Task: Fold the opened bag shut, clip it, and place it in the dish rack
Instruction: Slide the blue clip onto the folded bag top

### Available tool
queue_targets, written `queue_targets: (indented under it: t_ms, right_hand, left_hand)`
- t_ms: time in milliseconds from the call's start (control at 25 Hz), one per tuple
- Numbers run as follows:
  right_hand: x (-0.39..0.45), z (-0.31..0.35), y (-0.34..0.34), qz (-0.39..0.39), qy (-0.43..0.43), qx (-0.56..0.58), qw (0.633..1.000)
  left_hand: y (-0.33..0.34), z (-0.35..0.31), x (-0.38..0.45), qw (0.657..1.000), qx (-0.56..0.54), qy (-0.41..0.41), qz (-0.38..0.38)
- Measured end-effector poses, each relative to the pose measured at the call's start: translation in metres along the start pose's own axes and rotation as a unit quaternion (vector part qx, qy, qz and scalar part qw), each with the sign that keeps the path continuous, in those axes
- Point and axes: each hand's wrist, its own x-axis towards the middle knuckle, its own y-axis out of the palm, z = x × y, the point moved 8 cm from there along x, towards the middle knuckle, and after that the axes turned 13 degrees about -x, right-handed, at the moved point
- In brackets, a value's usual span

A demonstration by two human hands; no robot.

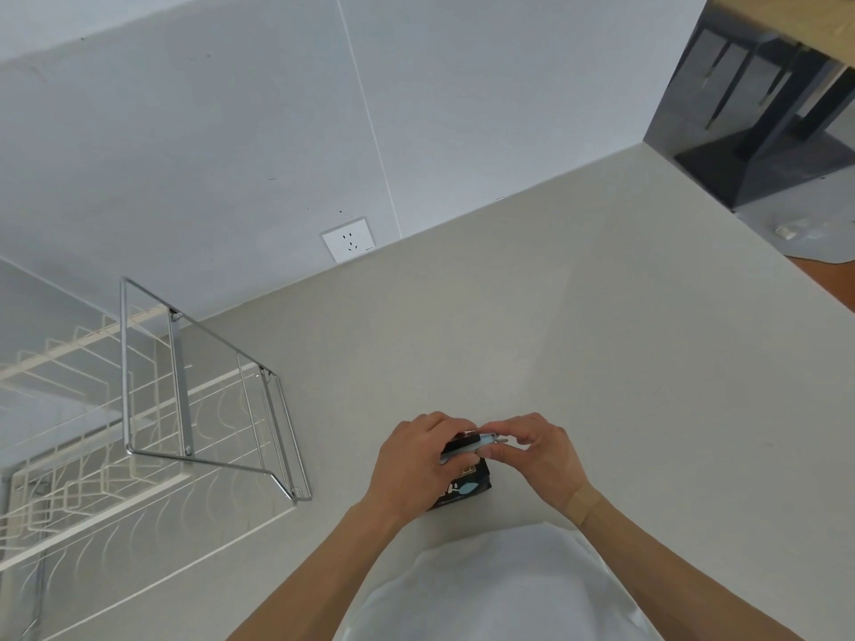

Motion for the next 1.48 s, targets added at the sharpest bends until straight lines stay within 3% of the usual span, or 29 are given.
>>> queue_targets:
  t_ms: [120,600,920,1240,1480]
  right_hand:
    - [-0.003,0.004,-0.001,-0.004,-0.012,0.02,1.0]
    - [0.001,0.012,0.007,0.003,-0.023,0.043,0.999]
    - [0.002,0.002,0.022,0.035,-0.022,0.0,0.999]
    - [0.002,0.005,0.018,0.057,-0.018,-0.047,0.997]
    - [0.004,0.043,0.015,0.051,-0.098,-0.107,0.988]
  left_hand:
    - [-0.01,-0.001,-0.004,0.999,-0.012,0.007,-0.047]
    - [-0.008,0.004,-0.007,0.992,-0.089,-0.036,-0.085]
    - [-0.008,0.01,-0.011,0.991,-0.112,-0.044,-0.065]
    - [-0.012,0.003,-0.016,0.998,-0.044,-0.009,-0.052]
    - [-0.036,0.061,-0.068,0.973,-0.155,-0.124,-0.115]
